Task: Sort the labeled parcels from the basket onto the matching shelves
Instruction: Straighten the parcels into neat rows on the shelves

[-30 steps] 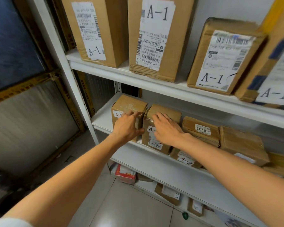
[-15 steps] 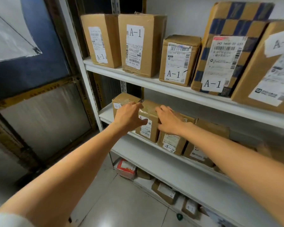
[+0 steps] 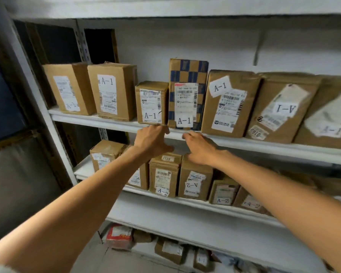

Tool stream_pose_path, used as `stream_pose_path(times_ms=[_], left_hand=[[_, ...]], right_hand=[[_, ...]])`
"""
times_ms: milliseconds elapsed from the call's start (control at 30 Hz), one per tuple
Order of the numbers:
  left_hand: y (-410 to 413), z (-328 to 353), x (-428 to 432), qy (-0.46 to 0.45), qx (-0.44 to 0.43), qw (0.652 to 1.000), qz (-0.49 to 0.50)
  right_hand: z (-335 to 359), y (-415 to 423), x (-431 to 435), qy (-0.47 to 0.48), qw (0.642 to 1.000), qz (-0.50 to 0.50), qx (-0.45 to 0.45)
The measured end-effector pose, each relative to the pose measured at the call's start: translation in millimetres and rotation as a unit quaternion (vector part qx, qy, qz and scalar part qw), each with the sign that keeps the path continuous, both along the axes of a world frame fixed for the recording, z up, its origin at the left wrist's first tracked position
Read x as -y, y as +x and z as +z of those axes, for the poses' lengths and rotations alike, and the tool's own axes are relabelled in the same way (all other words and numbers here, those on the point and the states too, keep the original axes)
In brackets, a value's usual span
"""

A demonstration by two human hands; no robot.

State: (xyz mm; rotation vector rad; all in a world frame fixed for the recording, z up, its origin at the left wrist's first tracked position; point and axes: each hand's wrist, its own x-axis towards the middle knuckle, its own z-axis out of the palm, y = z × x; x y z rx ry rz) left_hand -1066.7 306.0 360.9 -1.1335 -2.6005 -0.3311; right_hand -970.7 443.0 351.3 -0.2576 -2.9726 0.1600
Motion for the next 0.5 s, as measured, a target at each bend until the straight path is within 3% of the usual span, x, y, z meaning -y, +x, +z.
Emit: stream_pose_path(times_ms=[267,500], left_hand=[[66,32,-81,0.04,-0.003,0.993,-0.108],[144,60,-145,0.064,-0.004,0.972,-0.224]], right_hand=[[52,111,-45,0.012,0.994,-0.105,-0.028],[84,224,-83,0.062,0.965,-0.254,-0.021]])
